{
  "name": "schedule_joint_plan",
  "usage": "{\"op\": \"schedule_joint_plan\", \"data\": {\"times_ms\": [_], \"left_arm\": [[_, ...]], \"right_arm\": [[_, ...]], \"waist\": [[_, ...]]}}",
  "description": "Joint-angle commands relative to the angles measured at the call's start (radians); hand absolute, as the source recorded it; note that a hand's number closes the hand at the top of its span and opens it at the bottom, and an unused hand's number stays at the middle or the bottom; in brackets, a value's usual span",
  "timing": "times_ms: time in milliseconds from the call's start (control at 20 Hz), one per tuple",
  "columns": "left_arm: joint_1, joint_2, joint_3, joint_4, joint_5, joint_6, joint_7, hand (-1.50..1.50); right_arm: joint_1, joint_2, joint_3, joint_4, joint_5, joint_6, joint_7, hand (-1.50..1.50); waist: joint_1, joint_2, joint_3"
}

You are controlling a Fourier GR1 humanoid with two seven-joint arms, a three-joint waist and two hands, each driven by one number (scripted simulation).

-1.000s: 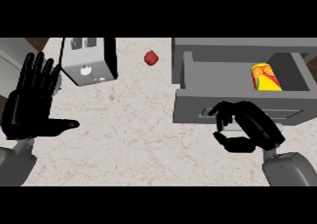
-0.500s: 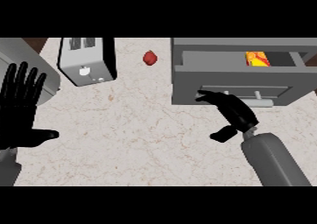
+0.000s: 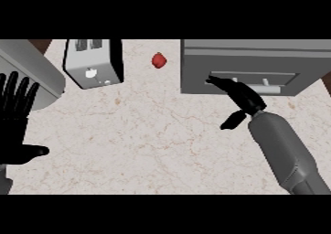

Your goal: Pick up the cup, place it into the drawer and close the drawer

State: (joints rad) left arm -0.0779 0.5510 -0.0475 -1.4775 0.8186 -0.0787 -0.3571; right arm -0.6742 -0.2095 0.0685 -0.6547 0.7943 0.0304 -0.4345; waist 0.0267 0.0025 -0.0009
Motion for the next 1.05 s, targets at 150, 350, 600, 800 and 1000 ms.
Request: {"op": "schedule_joint_plan", "data": {"times_ms": [150,350,600,800,1000], "left_arm": [[-0.018,-0.035,-0.016,0.003,-0.032,-0.004,0.016,-1.50],[-0.025,-0.059,-0.035,0.007,-0.060,0.000,0.002,-1.50],[-0.044,-0.035,0.001,0.076,-0.059,-0.074,-0.035,-1.50],[-0.013,-0.041,-0.007,0.056,-0.051,-0.079,-0.019,-1.50],[-0.082,-0.060,-0.008,0.130,-0.080,-0.063,-0.028,-1.50]], "right_arm": [[-0.212,-0.052,-0.082,0.313,-0.002,0.011,-0.074,-1.50],[-0.263,-0.086,-0.109,0.383,-0.006,0.007,-0.098,-1.50],[-0.281,-0.128,-0.125,0.433,-0.009,0.005,-0.151,-1.50],[-0.316,-0.150,-0.139,0.459,-0.017,0.028,-0.138,-1.50],[-0.331,-0.136,-0.136,0.472,-0.019,0.032,-0.152,-1.50]], "waist": [[0.025,0.017,0.003],[0.042,0.023,0.004],[0.058,0.036,0.004],[0.069,0.031,0.004],[0.048,0.037,0.003]]}}
